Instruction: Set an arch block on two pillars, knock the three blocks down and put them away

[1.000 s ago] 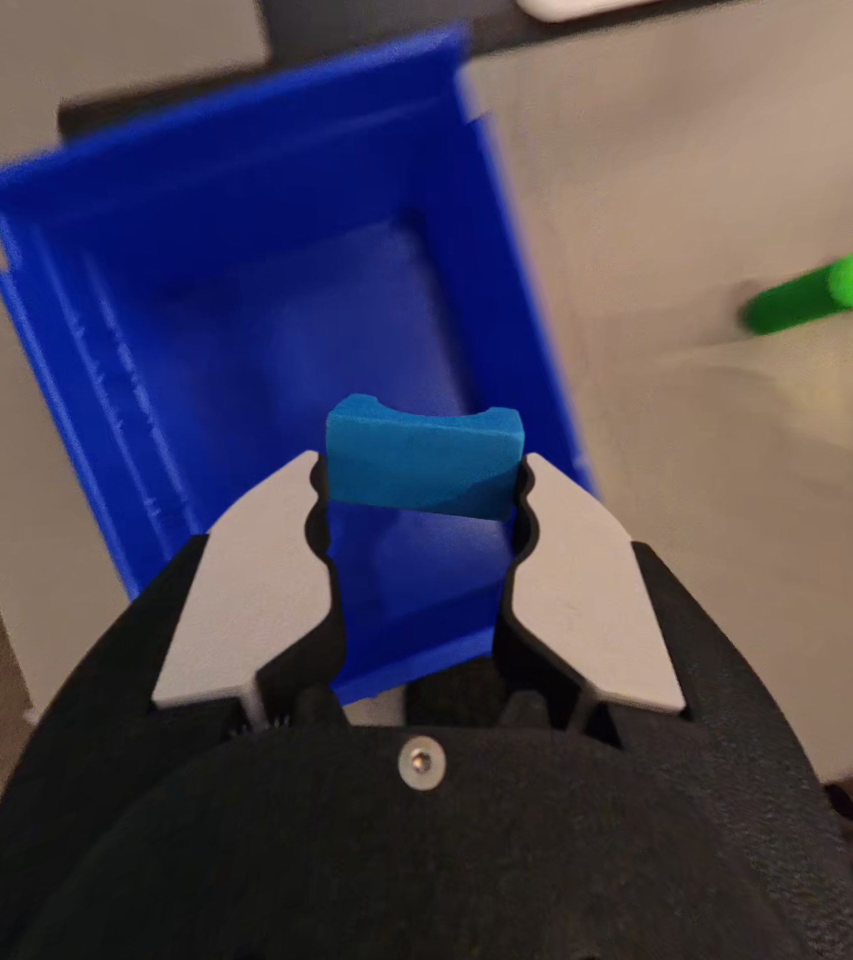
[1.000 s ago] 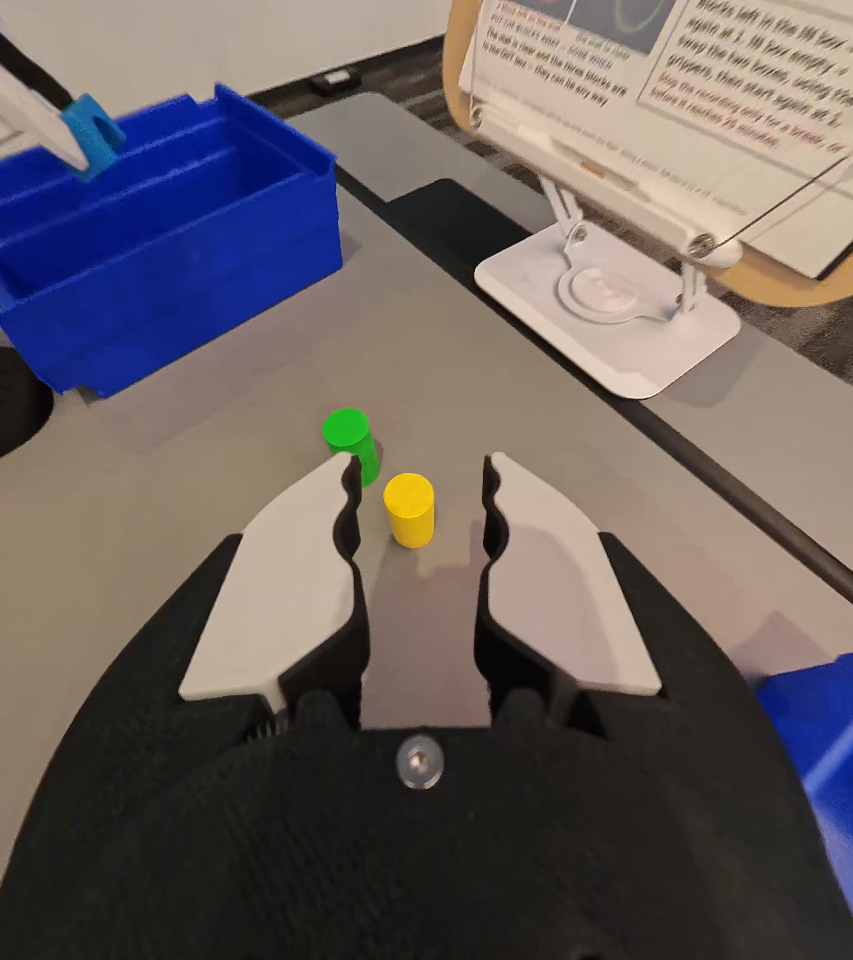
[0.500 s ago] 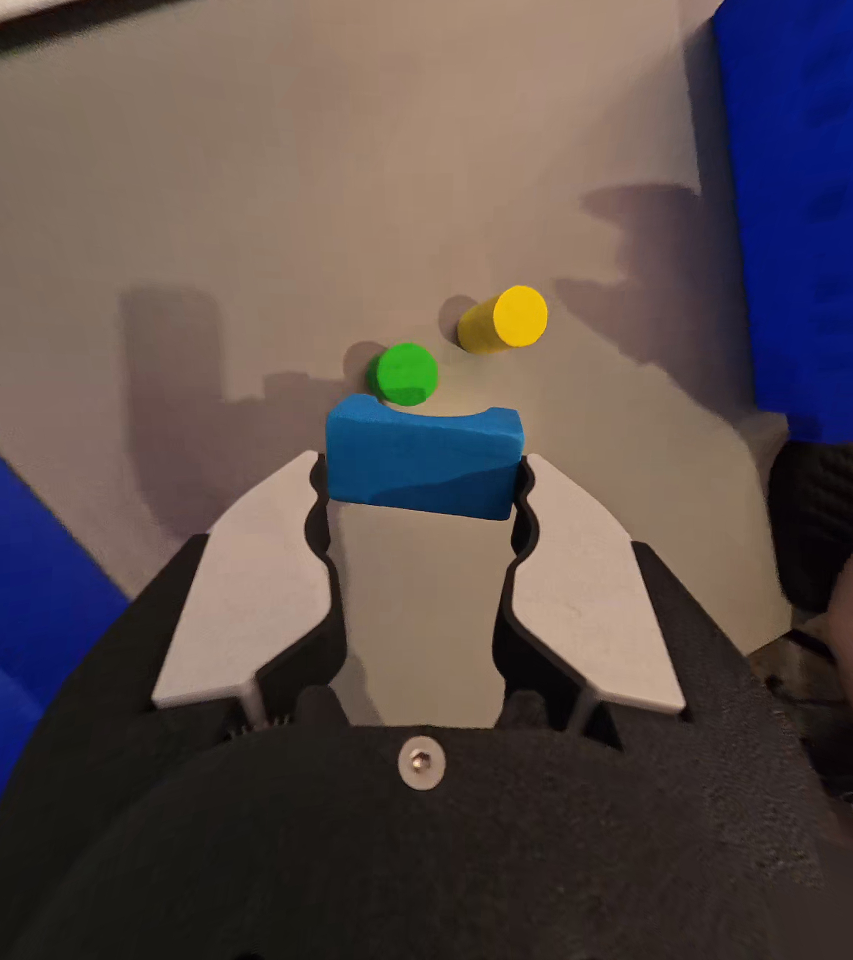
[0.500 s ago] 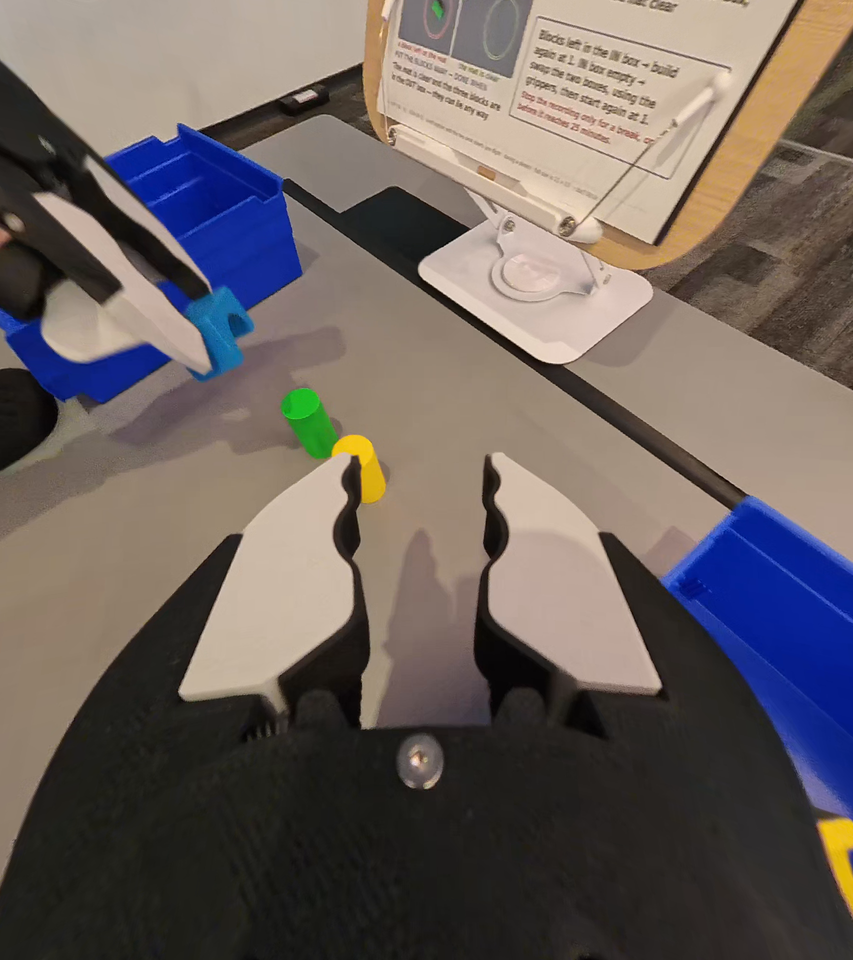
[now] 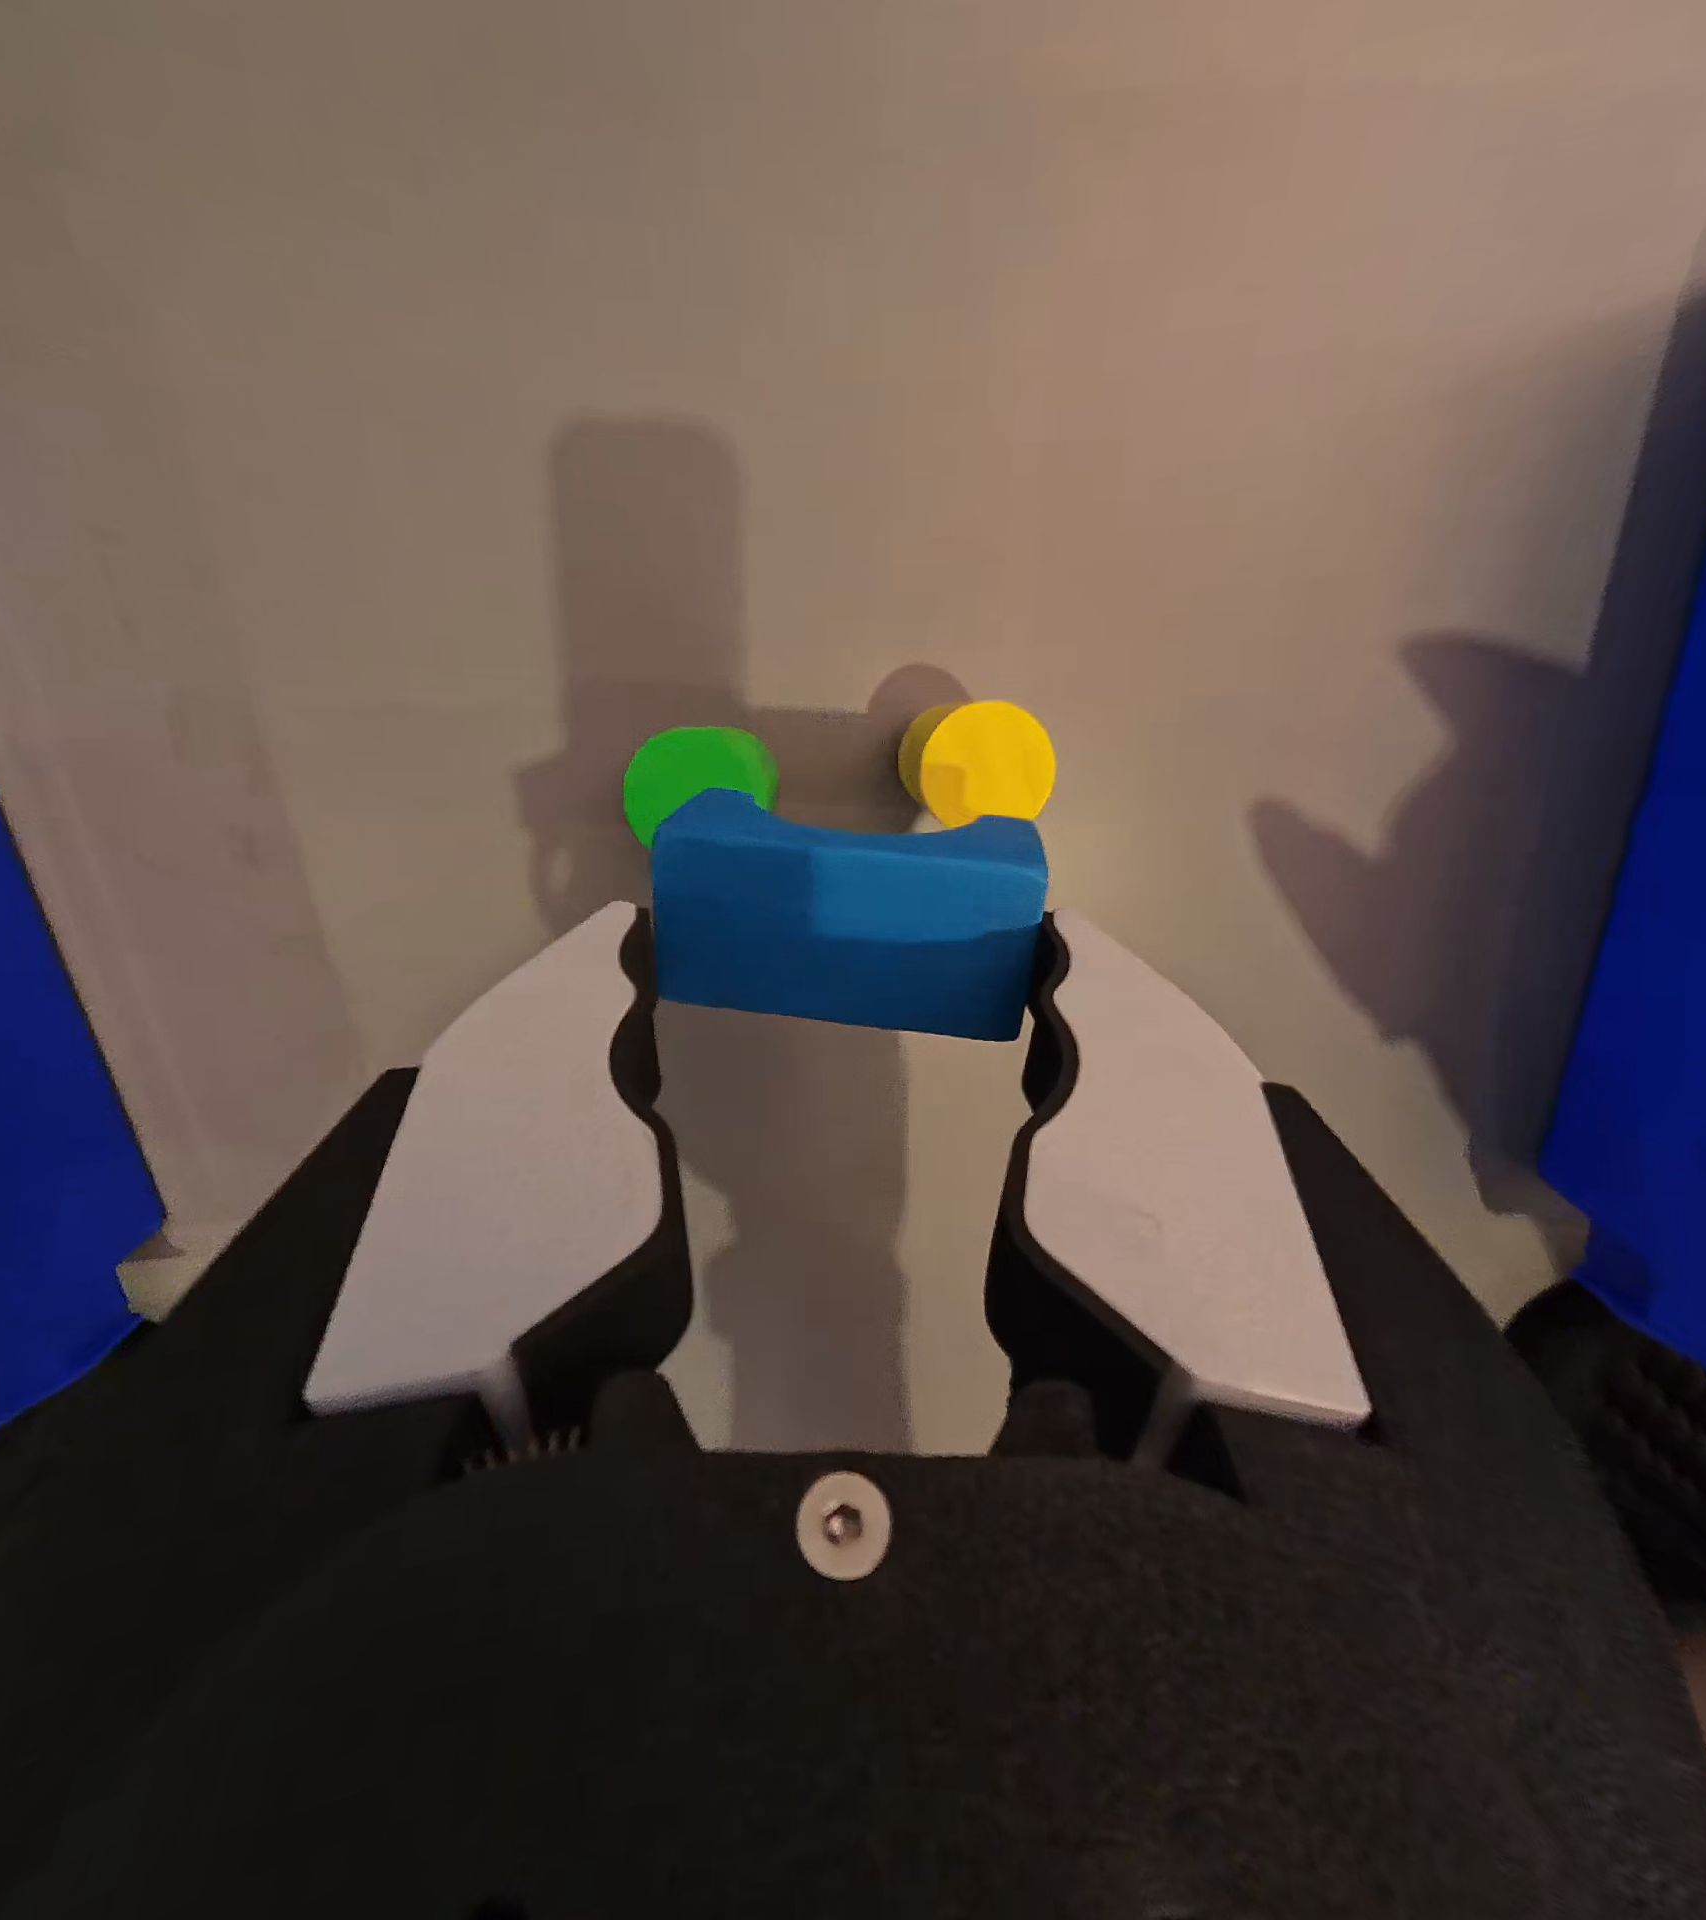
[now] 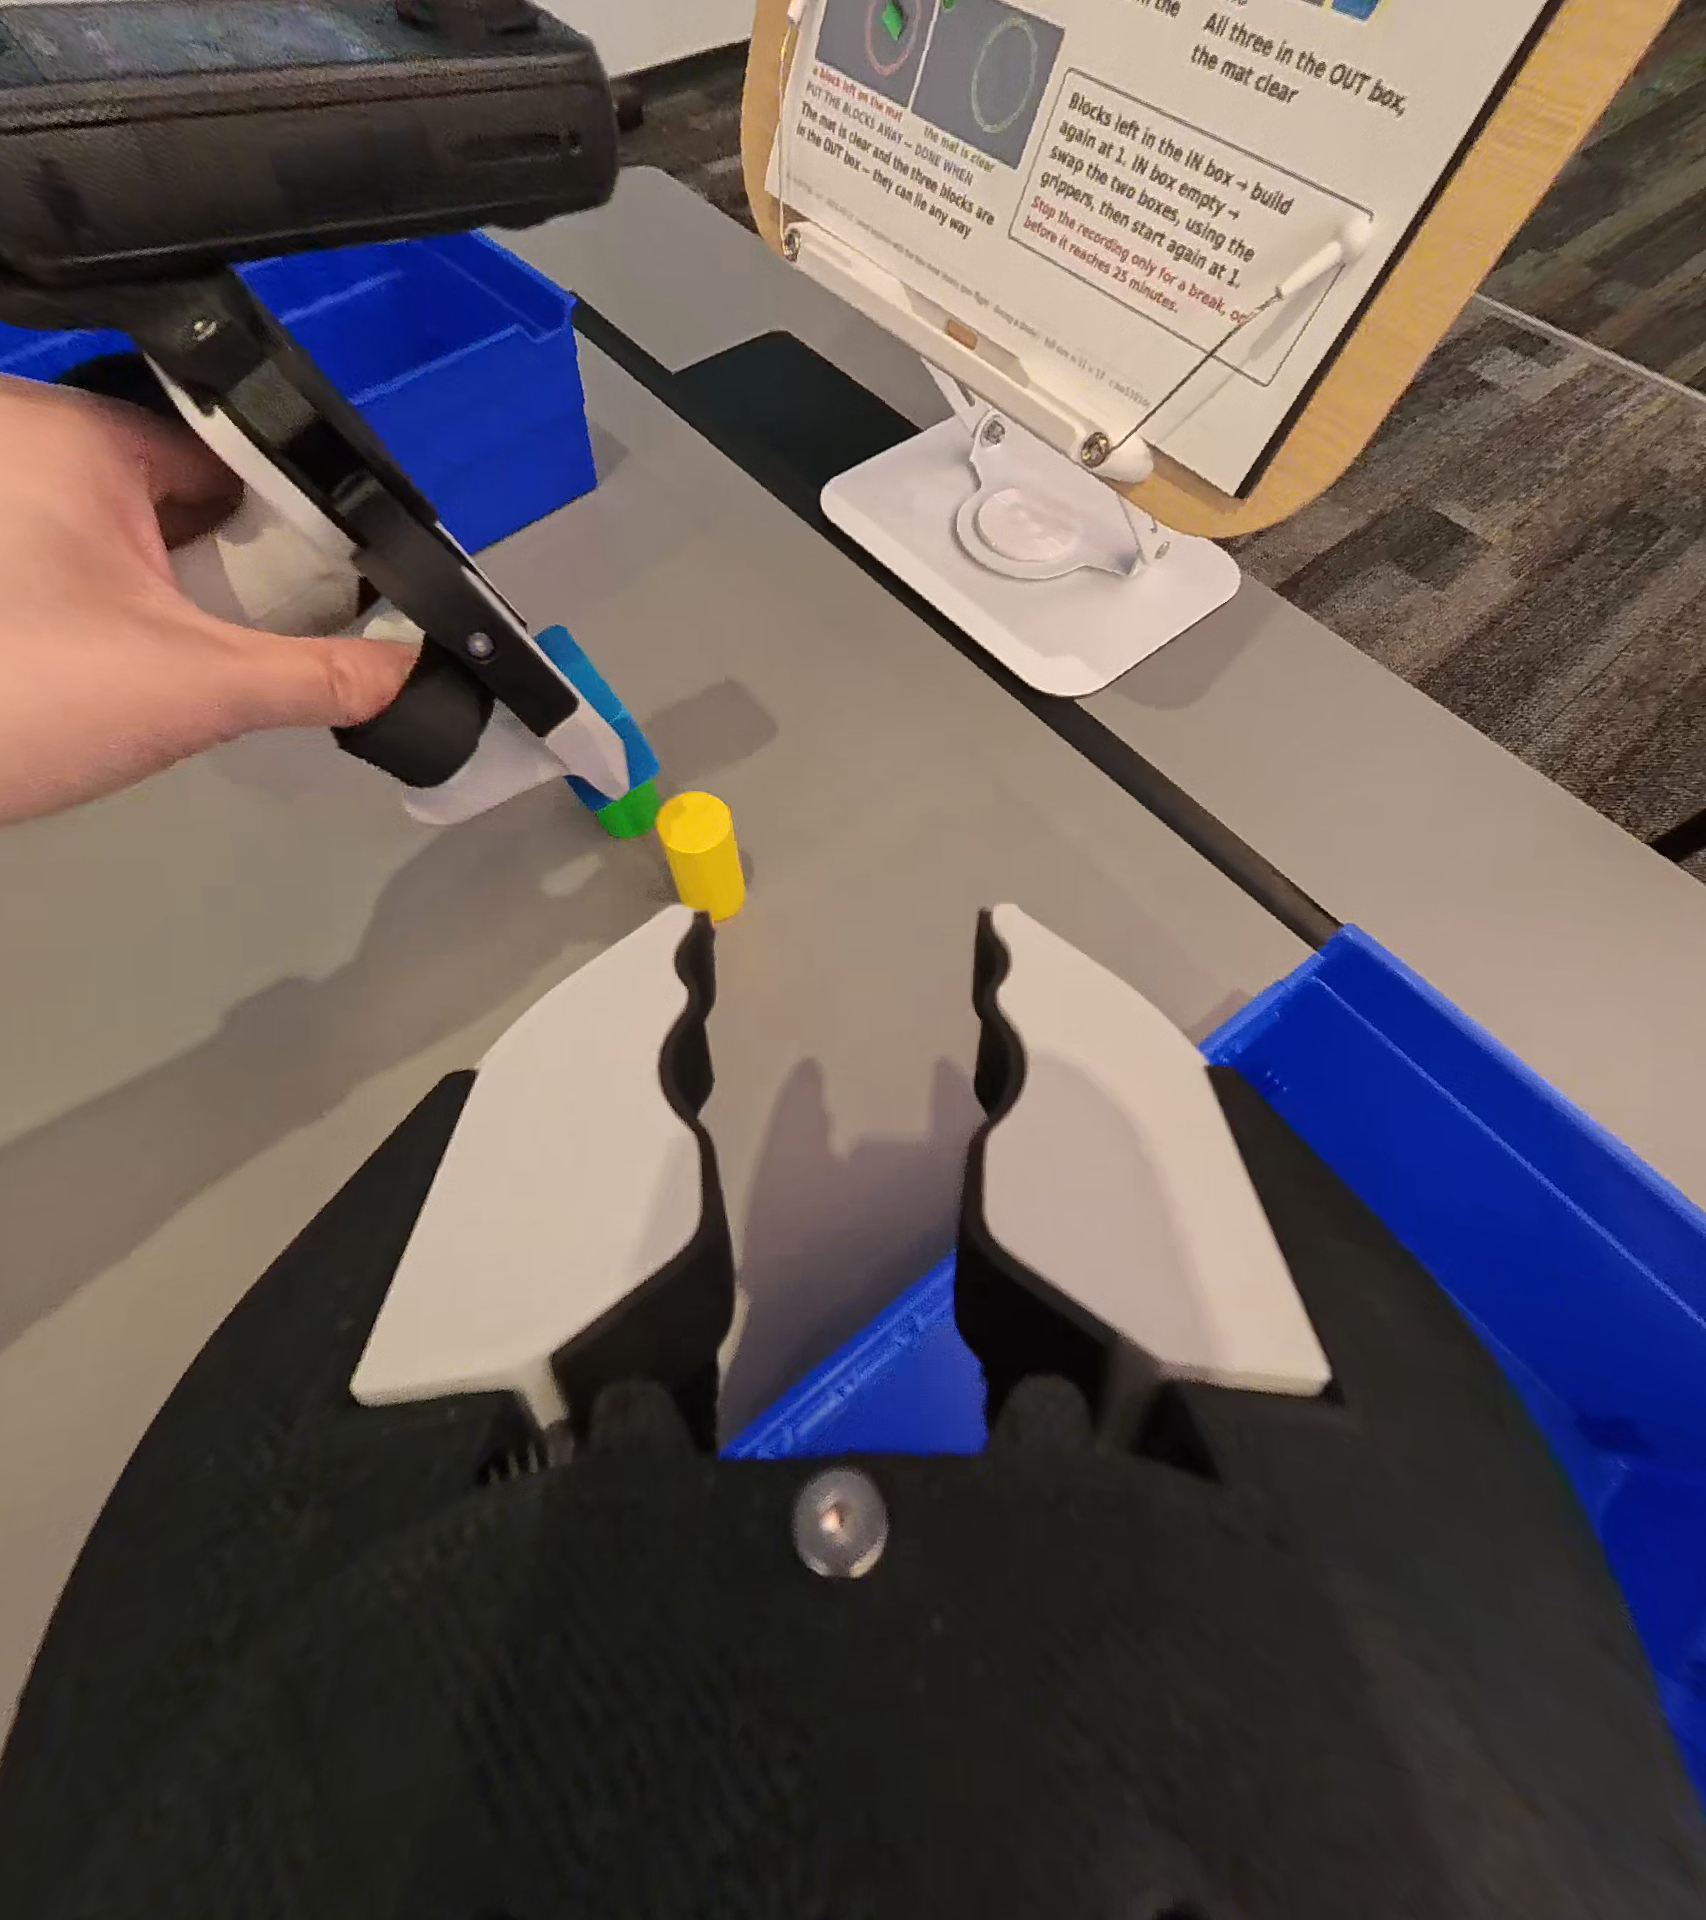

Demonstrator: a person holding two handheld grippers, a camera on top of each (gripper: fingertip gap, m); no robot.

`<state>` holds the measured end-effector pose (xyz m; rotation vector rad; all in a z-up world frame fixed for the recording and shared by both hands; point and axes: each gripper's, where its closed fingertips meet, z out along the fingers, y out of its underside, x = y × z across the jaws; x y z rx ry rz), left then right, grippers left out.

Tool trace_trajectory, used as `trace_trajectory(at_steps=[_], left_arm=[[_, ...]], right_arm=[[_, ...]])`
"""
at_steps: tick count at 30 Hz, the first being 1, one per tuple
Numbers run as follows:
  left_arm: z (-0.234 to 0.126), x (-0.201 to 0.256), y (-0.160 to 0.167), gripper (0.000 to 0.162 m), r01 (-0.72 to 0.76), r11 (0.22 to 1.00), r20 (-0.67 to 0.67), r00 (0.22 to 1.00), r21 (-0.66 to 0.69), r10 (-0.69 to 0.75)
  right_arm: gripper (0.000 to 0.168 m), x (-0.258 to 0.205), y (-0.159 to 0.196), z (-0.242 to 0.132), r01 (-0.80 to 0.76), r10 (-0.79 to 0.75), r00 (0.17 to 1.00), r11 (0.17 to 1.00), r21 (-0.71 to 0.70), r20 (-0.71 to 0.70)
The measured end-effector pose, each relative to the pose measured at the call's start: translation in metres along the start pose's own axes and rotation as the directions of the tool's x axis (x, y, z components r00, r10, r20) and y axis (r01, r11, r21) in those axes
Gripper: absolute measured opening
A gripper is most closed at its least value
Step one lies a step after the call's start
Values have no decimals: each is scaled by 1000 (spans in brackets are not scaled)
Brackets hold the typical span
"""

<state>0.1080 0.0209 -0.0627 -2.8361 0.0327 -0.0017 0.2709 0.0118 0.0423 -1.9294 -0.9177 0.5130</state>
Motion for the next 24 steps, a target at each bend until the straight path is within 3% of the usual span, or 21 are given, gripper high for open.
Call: trace_trajectory(at_steps=[7, 24], left_arm=[[15, 0, -4, 69, -34, 998, 120, 992, -50, 40], [28, -2, -6, 69, 9, 996, 97, 995, -93, 0]], right_arm=[[49, 15, 6, -9, -56, 56, 998, 998, 10, 7], [50, 33, 14, -9, -96, 96, 995, 995, 0, -1]])
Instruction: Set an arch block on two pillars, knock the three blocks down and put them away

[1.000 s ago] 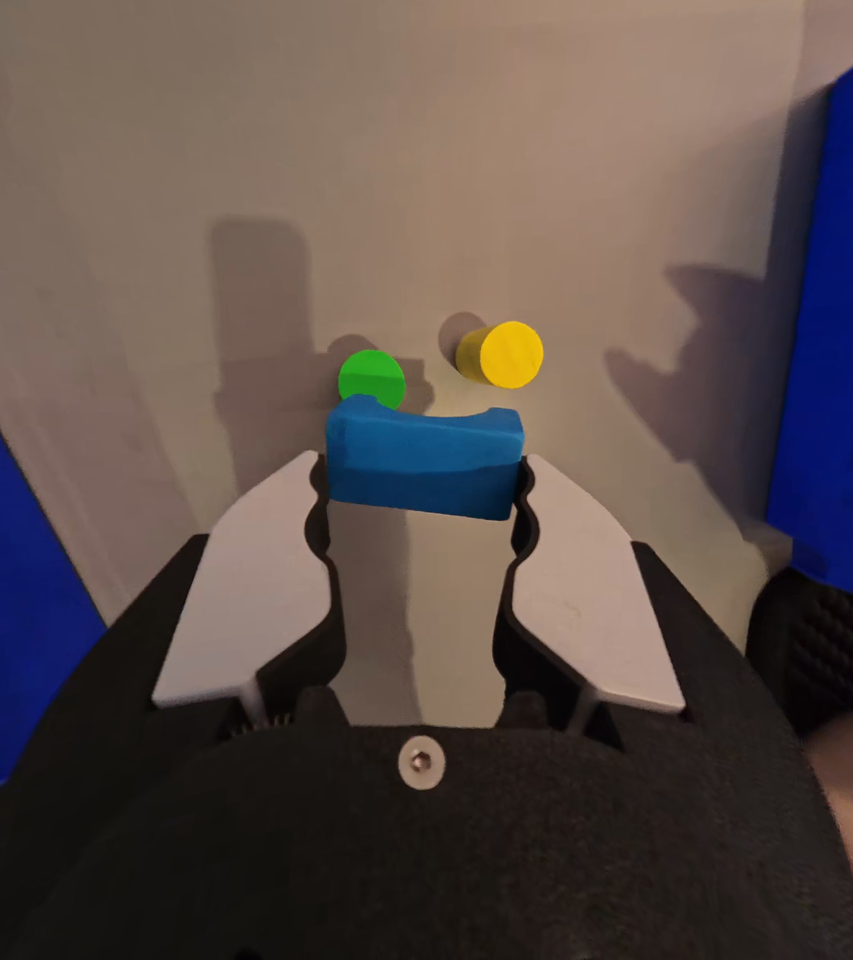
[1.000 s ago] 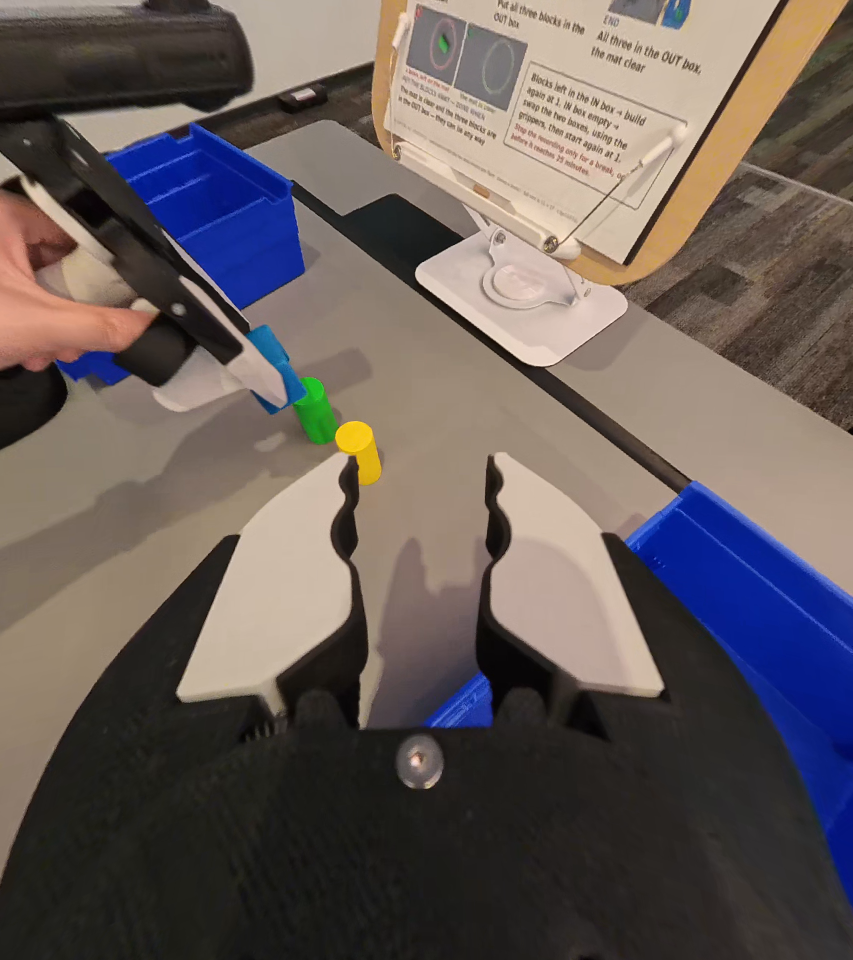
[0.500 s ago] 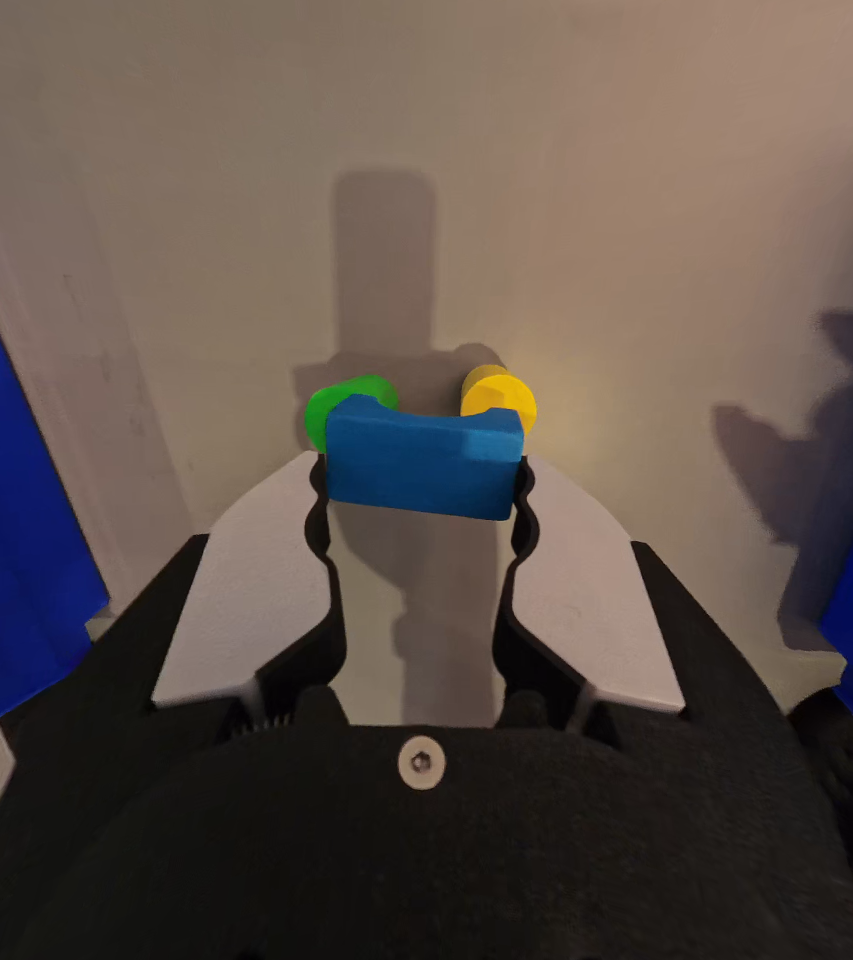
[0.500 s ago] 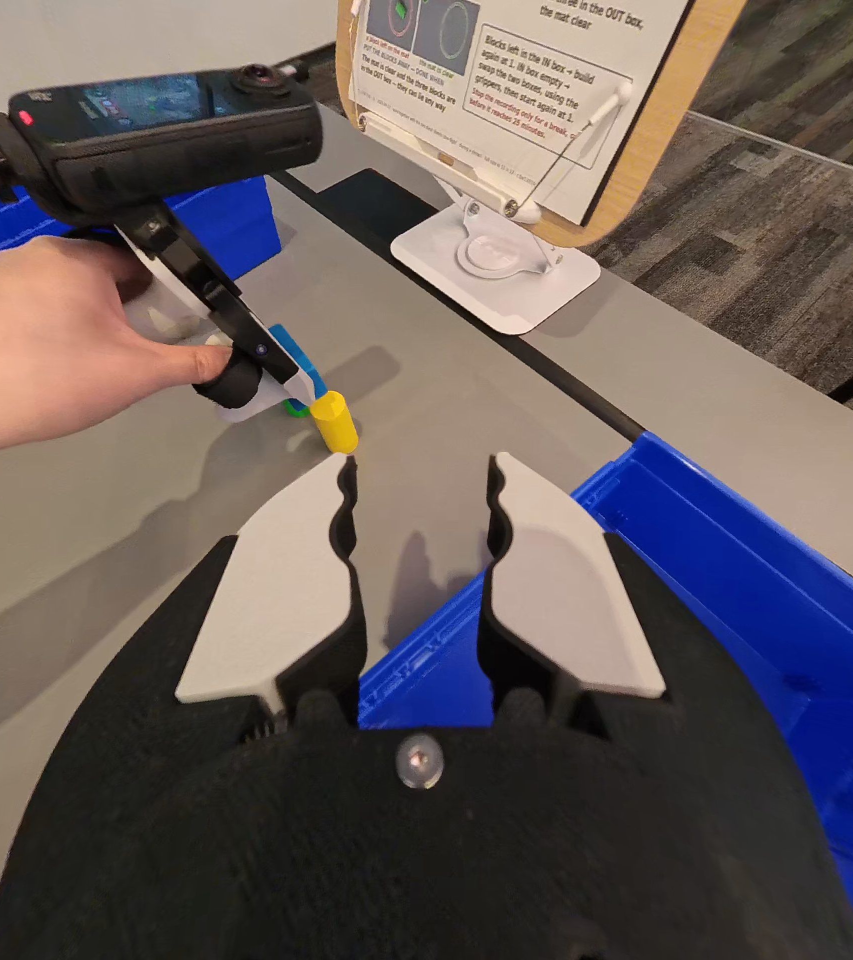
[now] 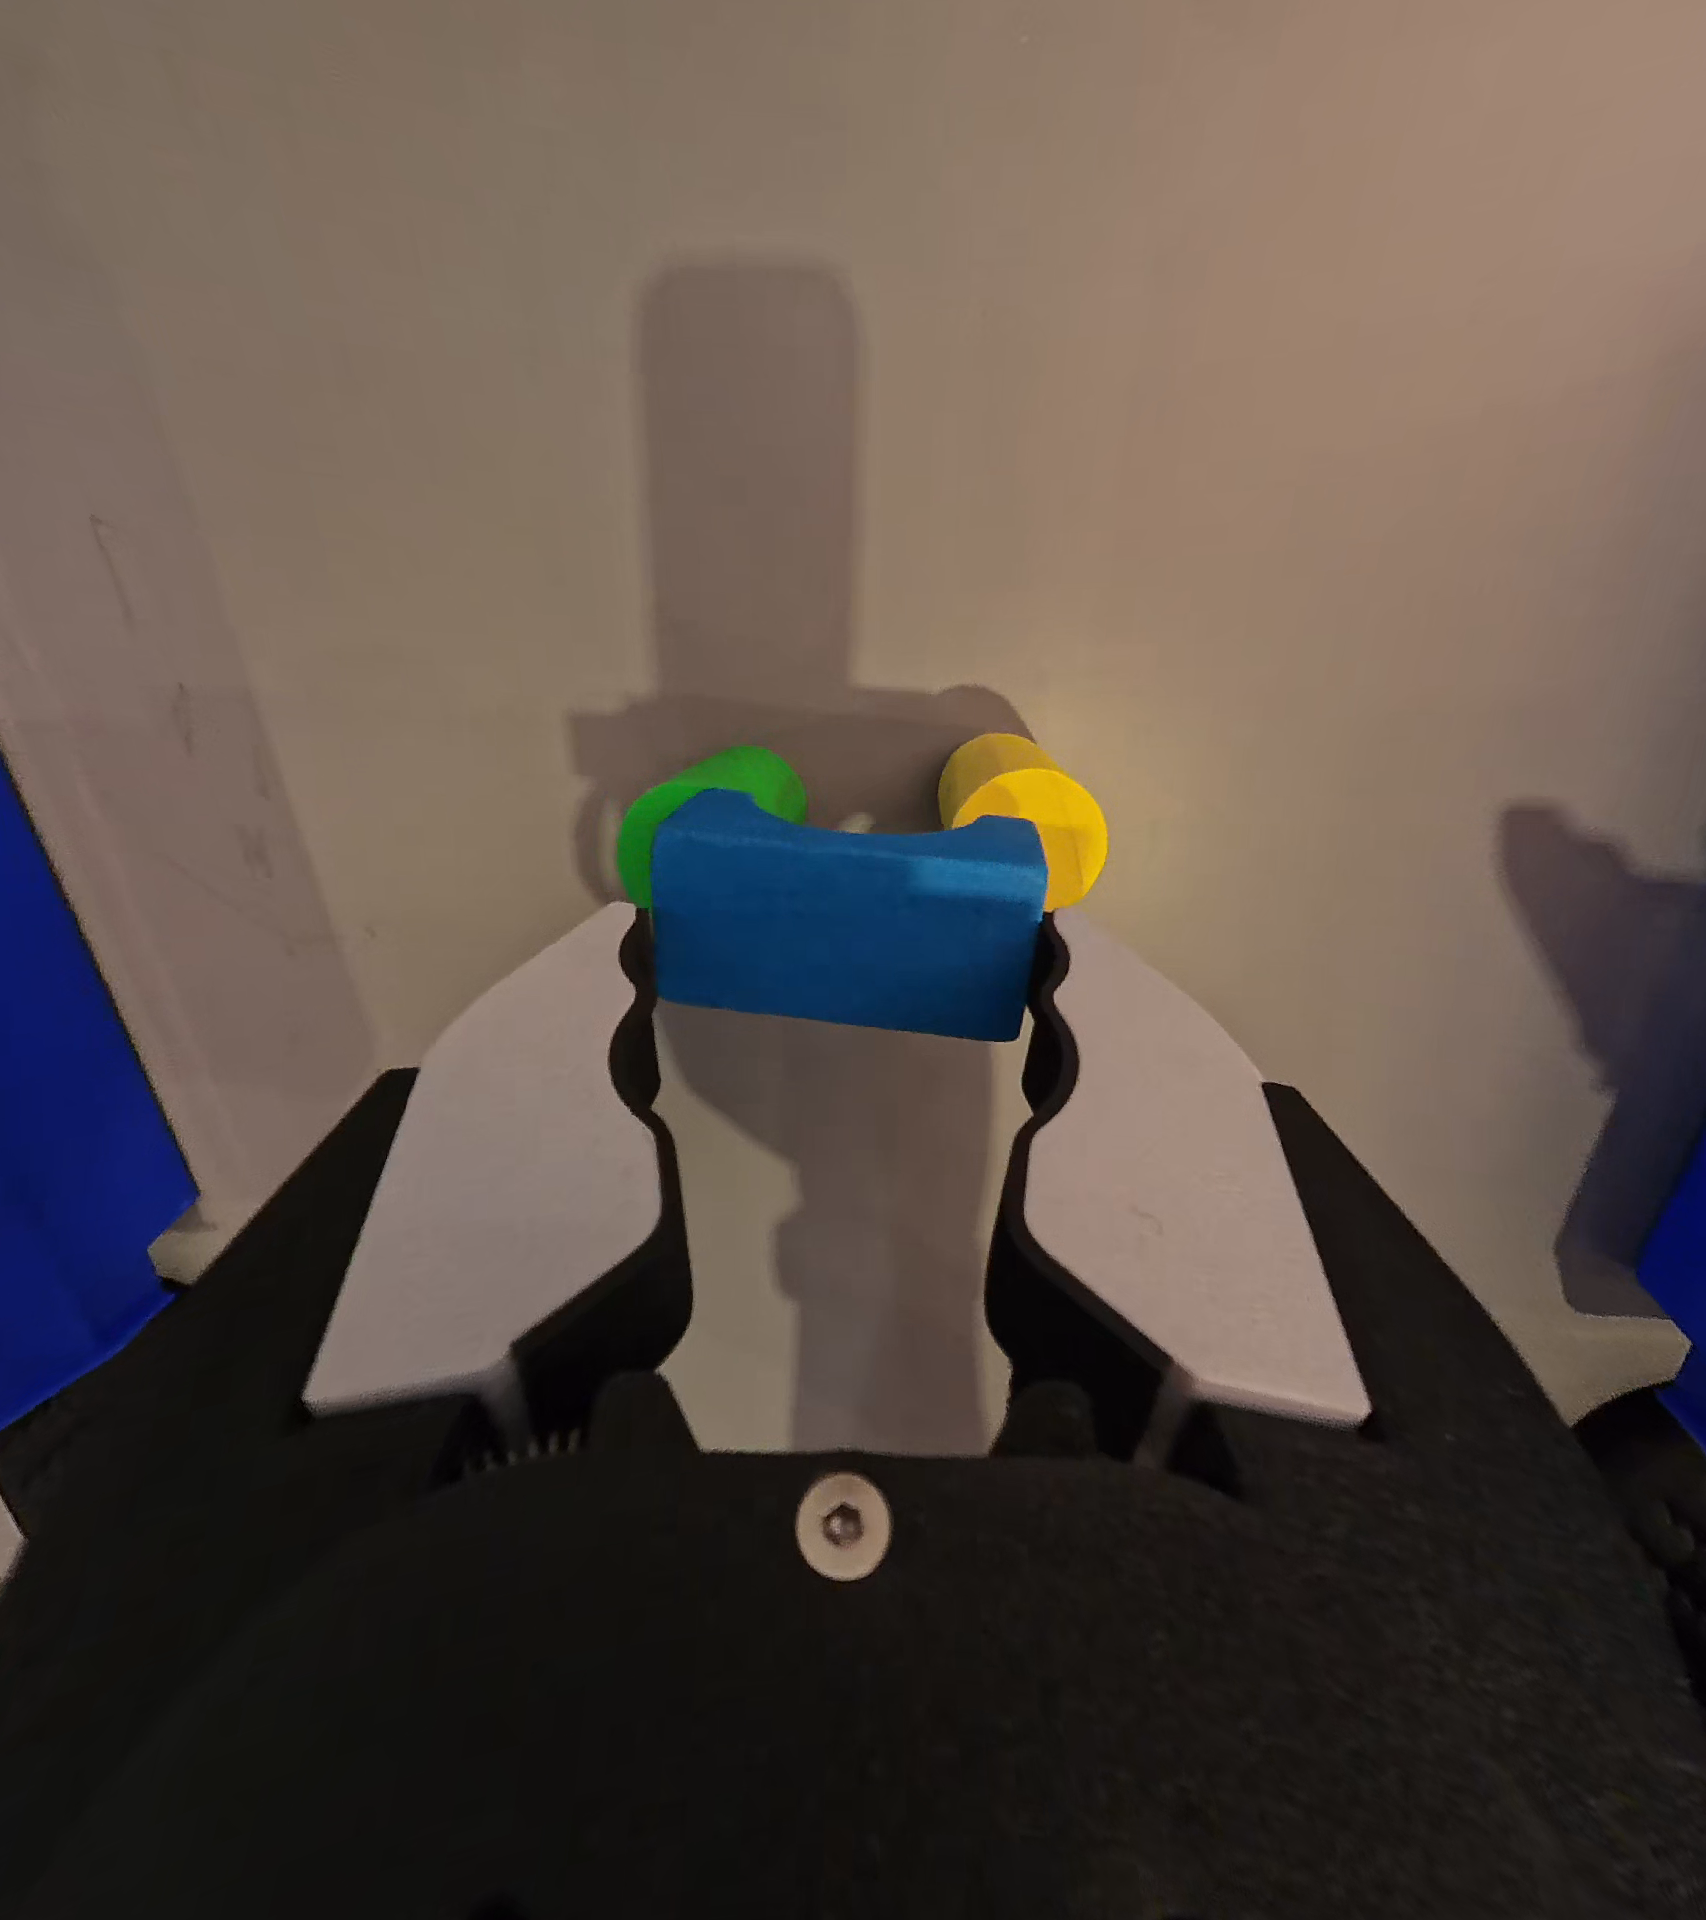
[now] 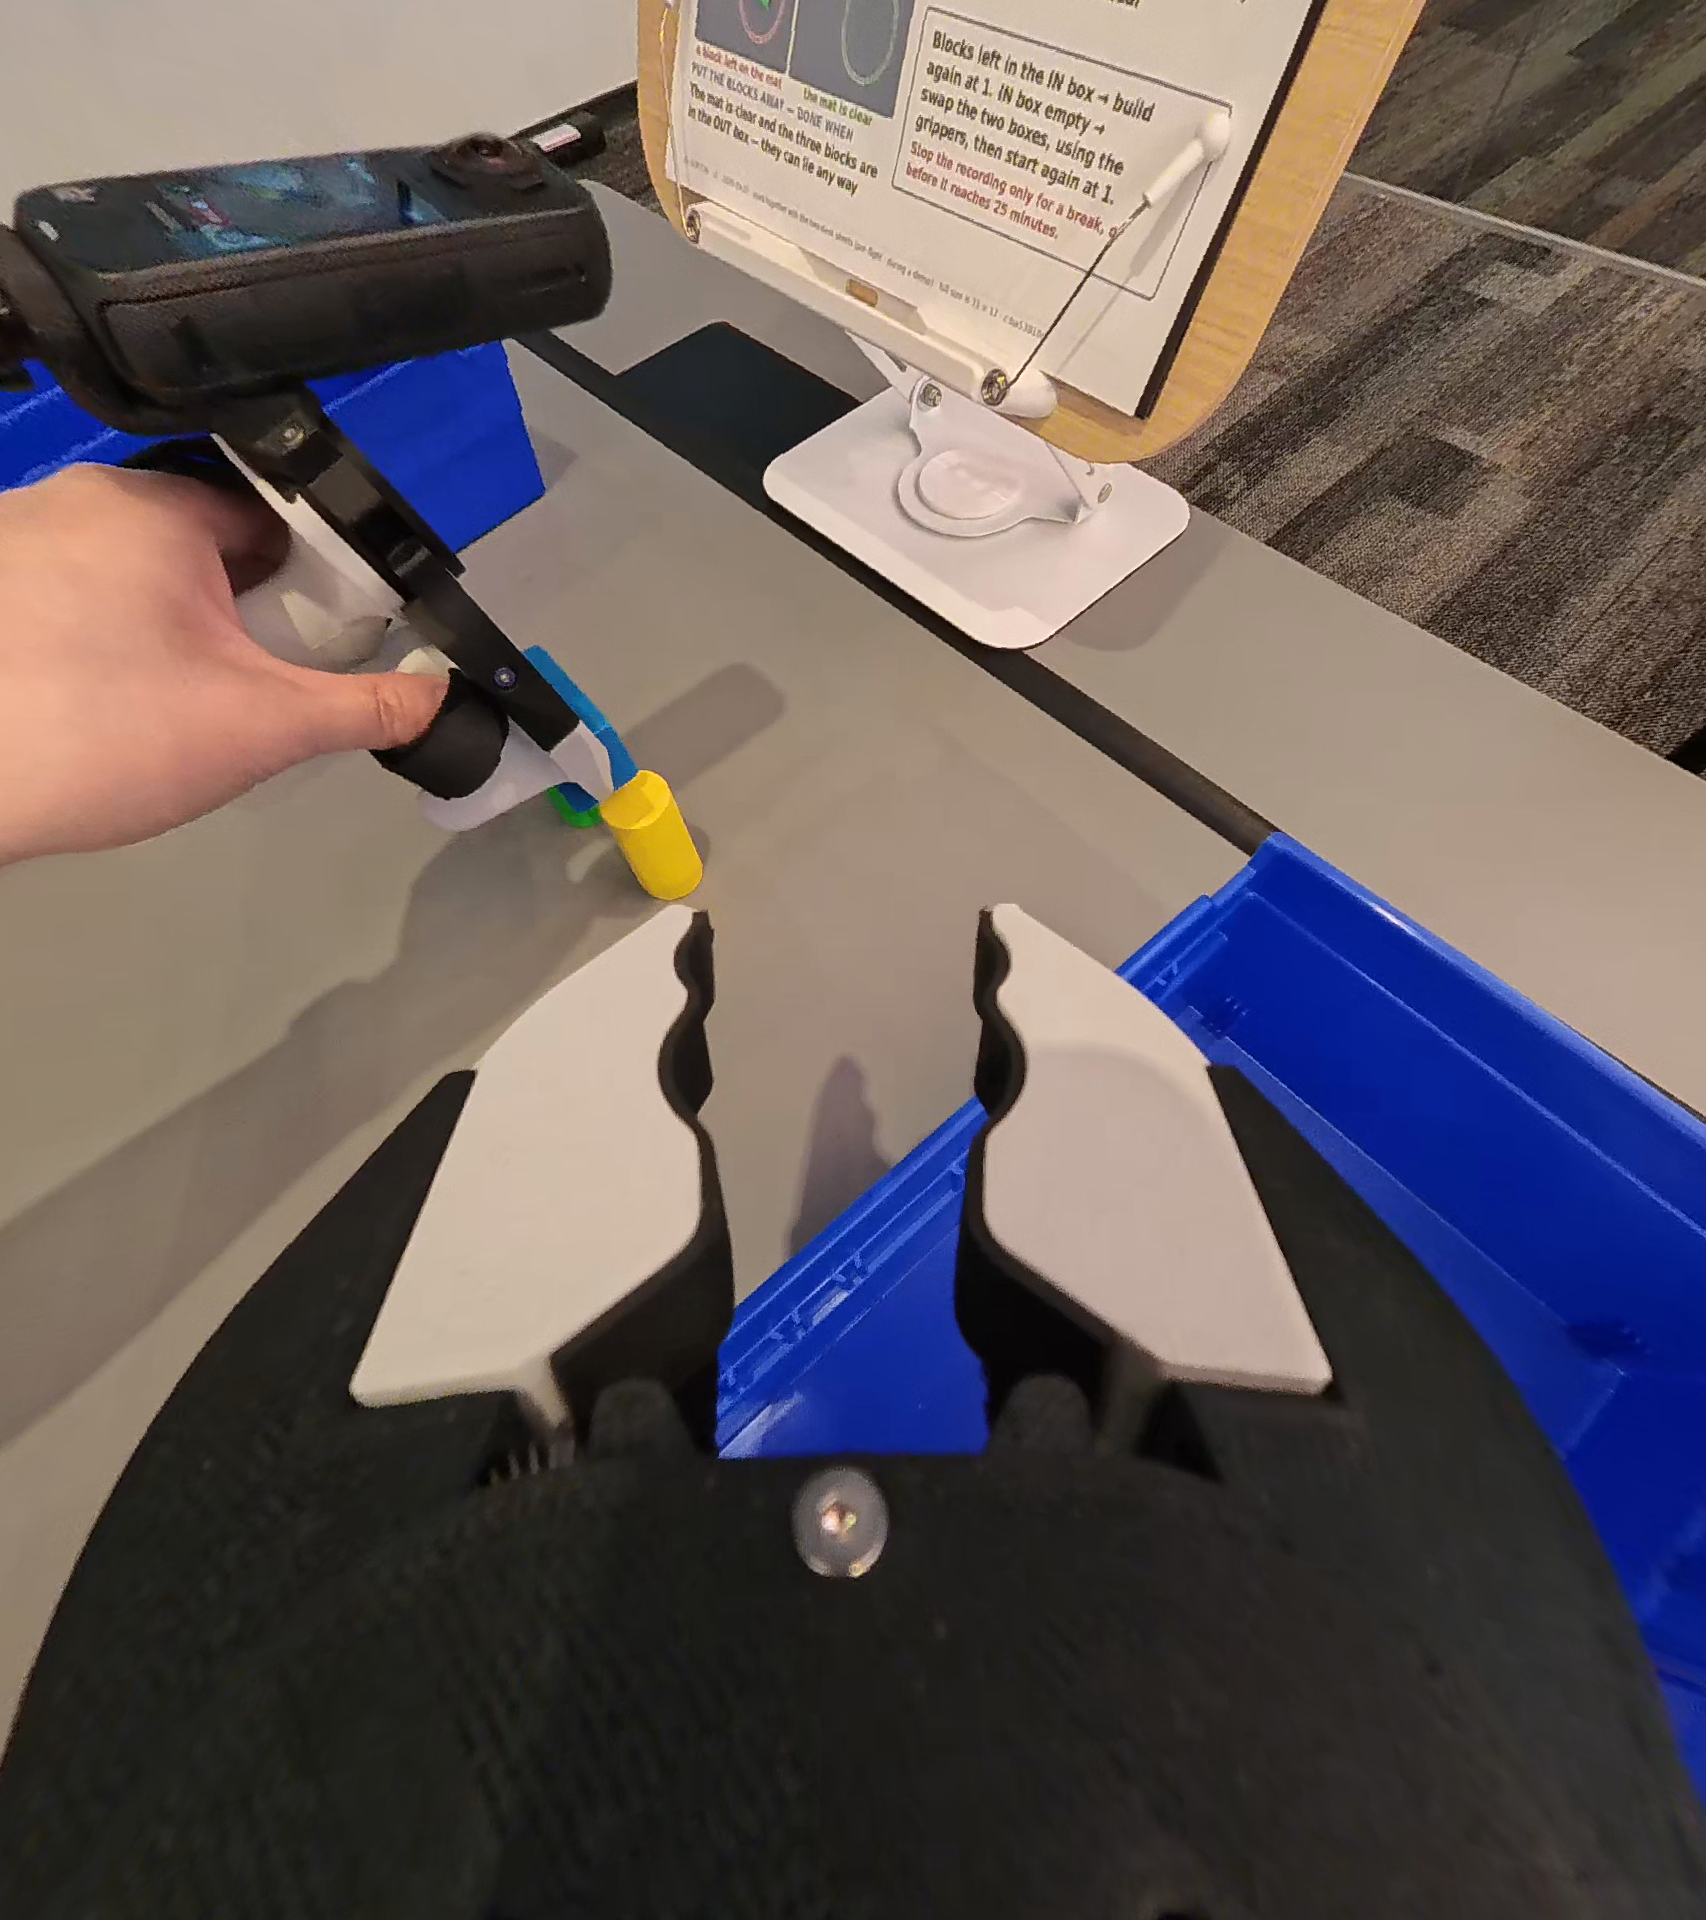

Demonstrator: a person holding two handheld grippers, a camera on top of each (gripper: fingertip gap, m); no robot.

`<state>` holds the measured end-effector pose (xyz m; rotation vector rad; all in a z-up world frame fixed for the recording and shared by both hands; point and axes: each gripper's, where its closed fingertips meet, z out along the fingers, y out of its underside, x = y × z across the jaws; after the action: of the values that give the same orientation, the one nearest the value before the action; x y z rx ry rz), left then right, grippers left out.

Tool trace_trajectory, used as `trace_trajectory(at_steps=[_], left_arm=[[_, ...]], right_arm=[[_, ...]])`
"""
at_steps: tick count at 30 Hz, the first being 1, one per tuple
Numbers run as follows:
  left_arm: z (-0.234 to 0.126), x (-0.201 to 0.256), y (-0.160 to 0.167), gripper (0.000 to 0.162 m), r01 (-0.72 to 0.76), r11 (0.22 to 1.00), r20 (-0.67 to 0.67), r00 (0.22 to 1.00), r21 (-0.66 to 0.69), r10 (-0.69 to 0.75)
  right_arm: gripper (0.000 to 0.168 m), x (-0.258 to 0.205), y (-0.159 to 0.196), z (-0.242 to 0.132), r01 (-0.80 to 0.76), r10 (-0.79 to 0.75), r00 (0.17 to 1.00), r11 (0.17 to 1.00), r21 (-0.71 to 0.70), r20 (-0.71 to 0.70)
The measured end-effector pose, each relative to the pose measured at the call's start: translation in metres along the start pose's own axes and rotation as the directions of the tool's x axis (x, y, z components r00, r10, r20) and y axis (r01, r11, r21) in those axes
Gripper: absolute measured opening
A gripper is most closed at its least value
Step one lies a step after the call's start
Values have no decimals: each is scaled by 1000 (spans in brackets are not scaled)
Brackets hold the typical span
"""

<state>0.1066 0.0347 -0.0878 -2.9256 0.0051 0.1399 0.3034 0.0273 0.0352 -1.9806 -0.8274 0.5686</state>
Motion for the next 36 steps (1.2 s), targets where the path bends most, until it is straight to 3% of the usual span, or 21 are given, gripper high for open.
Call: trace_trajectory(at_steps=[16, 17, 20, 24, 32, 36], left_arm=[[6, -1, 1, 70, 5, 1000, 13, 1000, -22, -4], [8, 0, 4, 72, 5, 999, 10, 1000, -42, -5], [15, -1, 16, 104, 15, 992, 0, 1000, -122, -15], [12, 2, 11, 99, 23, 996, -38, 999, -84, -27], [-46, -8, -12, 100, 24, 999, -109, 994, 24, -22], [-98, -8, -39, 98, 24, 985, -243, 970, 169, 18]], right_arm=[[50, 2, 10, 8, -10, 10, 1000, 999, -49, 4], [50, 2, 11, 8, -10, 10, 1000, 999, -50, 6], [50, 1, 11, 8, -15, 16, 1000, 999, -49, 12], [50, 2, 11, 7, -20, 21, 1000, 999, -47, 17], [50, 6, 16, 10, -26, 26, 1000, 997, -67, 0], [50, 4, 21, 20, -6, 5, 1000, 994, -110, -11]])
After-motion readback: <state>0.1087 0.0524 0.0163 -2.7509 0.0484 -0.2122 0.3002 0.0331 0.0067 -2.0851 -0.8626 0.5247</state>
